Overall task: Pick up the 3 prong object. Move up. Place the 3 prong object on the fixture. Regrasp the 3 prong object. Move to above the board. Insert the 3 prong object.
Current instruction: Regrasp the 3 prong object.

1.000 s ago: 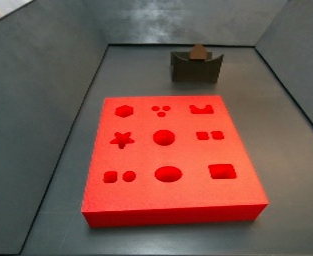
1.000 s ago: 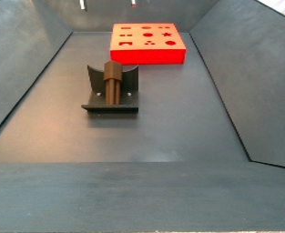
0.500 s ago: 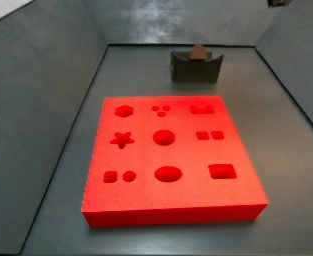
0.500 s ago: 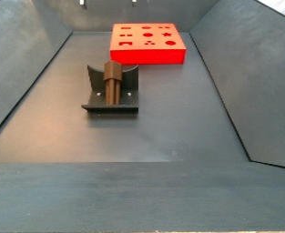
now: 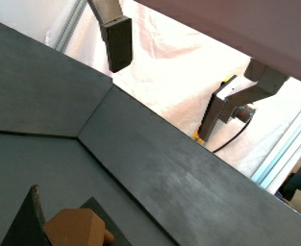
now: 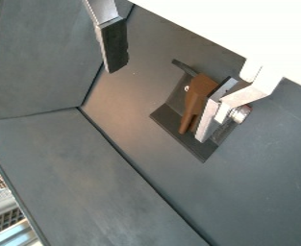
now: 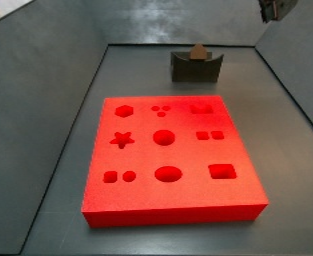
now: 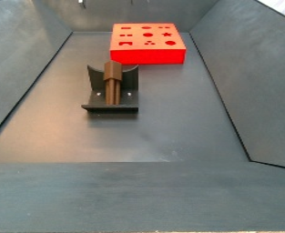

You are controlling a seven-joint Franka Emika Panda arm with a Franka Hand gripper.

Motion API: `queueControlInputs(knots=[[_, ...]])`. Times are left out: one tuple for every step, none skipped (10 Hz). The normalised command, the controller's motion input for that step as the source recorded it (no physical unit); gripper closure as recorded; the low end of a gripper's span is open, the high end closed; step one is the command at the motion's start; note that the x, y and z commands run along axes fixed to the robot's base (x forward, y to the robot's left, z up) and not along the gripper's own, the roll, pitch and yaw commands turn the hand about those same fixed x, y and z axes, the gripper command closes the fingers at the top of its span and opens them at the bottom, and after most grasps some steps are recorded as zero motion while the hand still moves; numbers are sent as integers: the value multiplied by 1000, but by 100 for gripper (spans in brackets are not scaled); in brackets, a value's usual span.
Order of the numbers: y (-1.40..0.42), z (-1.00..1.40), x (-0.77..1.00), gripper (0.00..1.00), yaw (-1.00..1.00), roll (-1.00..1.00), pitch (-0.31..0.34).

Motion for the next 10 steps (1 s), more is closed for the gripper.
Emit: queueControlInputs(knots=[[72,-1000,37,0,239,222,20],[65,-1000,48,0,214,201,-12],[58,-1000,63,0,176,158,-49],[56,-1000,72,0,148,129,-71],[50,-1000,83,0,107,102,-101],[47,-1000,90,0,78,88,-117],[41,-1000,99,0,38,77,-122],[37,-1000,103,0,19,72,-115],[32,-1000,116,0,-11,69,-97],[24,-886,106,0,-27,67,-83]])
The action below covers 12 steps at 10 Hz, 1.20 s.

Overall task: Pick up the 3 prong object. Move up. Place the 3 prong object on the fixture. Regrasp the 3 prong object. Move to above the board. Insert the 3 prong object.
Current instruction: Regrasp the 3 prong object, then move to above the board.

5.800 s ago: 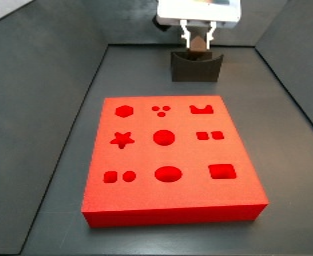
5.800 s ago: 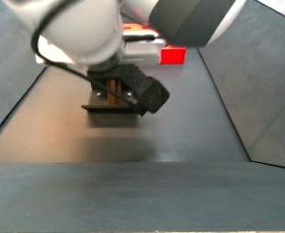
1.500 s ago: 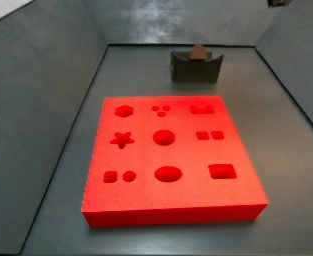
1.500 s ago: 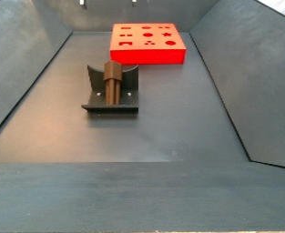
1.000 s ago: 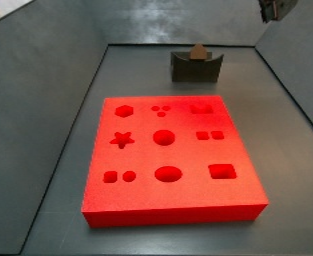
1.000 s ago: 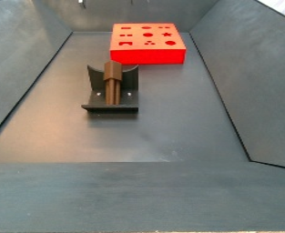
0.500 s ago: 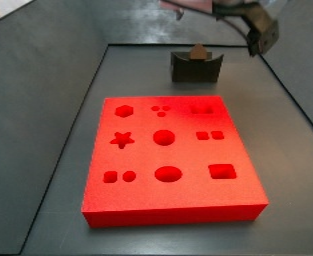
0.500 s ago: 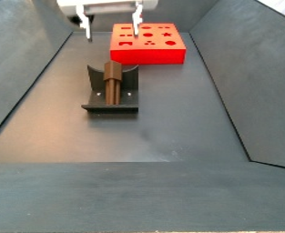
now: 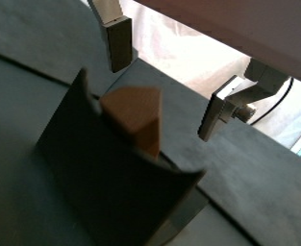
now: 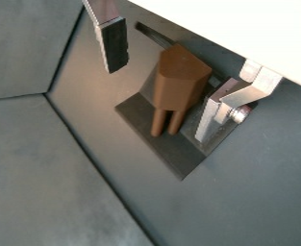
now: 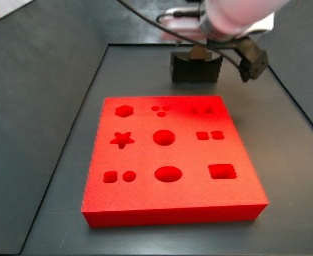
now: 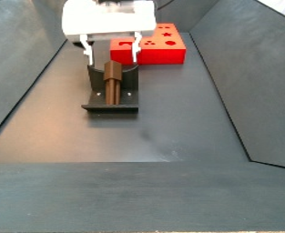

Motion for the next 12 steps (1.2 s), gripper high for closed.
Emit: queueControlInputs(knots=[[9,-688,86,0,-39,67,-57],[6,-495,74,0,-40,67,-32],[5,-356,74,0,-33,58,-18],[3,-231,57,0,-20,50,8],[-4,-191,15,0,-18,48,13],[-4,-191,15,0,-11,46,11],[-3,-190,16,0,-6,46,11],[-3,-190,16,0,-3,46,11],[-3,-190,16,0,-1,46,11],[0,0,0,100,0,0,0],[143,1000,-50,100,17,251,-157],[142,1000,-50,100,15,245,-158]])
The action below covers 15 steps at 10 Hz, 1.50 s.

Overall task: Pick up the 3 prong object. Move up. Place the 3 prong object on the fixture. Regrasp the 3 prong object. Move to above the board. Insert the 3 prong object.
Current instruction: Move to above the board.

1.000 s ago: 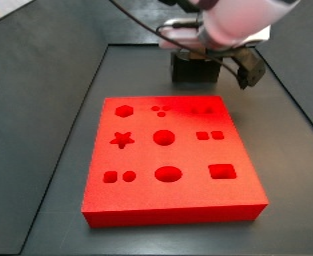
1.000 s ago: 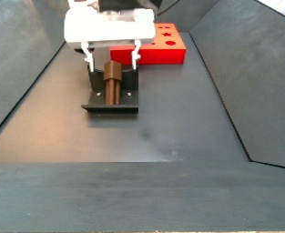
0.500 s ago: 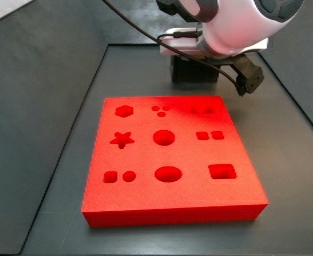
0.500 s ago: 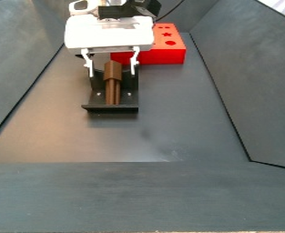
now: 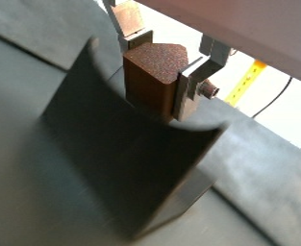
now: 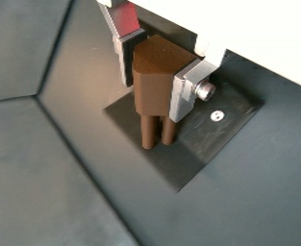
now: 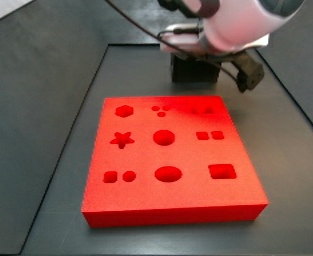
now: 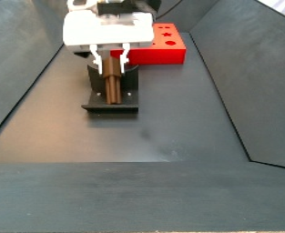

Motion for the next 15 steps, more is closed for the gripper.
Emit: queueControlInputs(knots=[[133,1000,-55,100,-27,174,-174],[129,1000,-58,100,-62,124,-176],[126,1000,-59,100,-108,70,-162],[126,1000,-61,100,-141,46,-137],[123,1000,-61,100,-175,22,-98],[122,1000,-62,100,-183,13,-77],[119,1000,-64,100,-180,-4,-37],[117,1000,-68,100,-170,-16,-6],[113,1000,-71,100,-149,-32,35],[108,1000,-74,100,-118,-46,73],[102,1000,-76,100,-92,-53,99],[95,1000,-78,100,-61,-56,120],[83,1000,-76,100,-31,-59,137],[72,1000,-74,100,-3,-58,149],[62,1000,-68,100,29,-56,150]])
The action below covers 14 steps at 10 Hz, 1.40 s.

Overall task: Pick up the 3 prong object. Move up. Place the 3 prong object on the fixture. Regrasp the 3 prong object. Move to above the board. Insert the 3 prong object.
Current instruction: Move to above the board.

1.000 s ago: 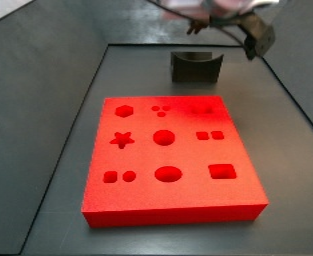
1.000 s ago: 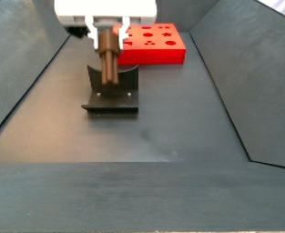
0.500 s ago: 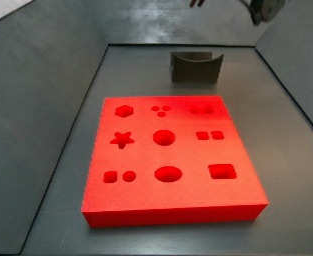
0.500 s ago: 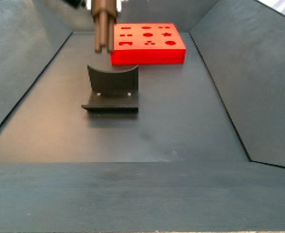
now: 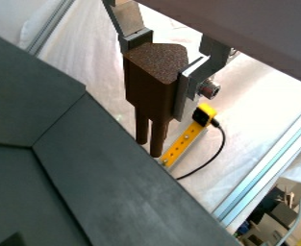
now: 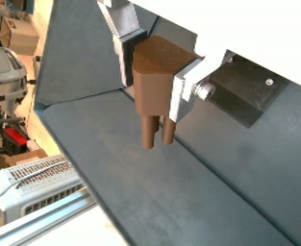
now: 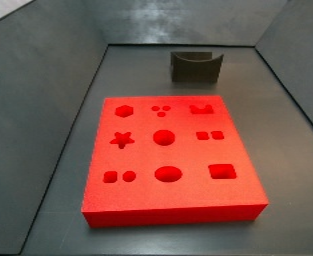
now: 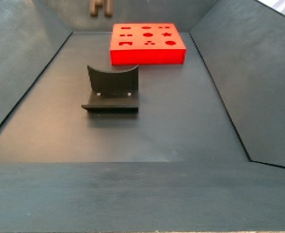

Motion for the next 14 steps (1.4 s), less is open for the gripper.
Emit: queueControlInputs(knots=[[37,800,-45,100,62,-58,141],[17,623,-25,100,84,-53,137],[2,386,4,100,105,-54,133],[-4,214,14,100,113,-51,134],[-1000,49,-365,100,-85,-1000,30],[-1000,50,-364,100,-84,-1000,27],[-1000,67,-381,100,-83,-1000,21],[-1000,51,-386,100,-83,-1000,20],[-1000,55,-391,100,-83,-1000,22],[-1000,57,-398,100,-83,-1000,24],[-1000,55,-407,100,-83,-1000,26],[-1000,58,-421,100,-81,-1000,25],[-1000,60,-436,100,-79,-1000,23],[-1000,55,-462,100,-78,-1000,21]])
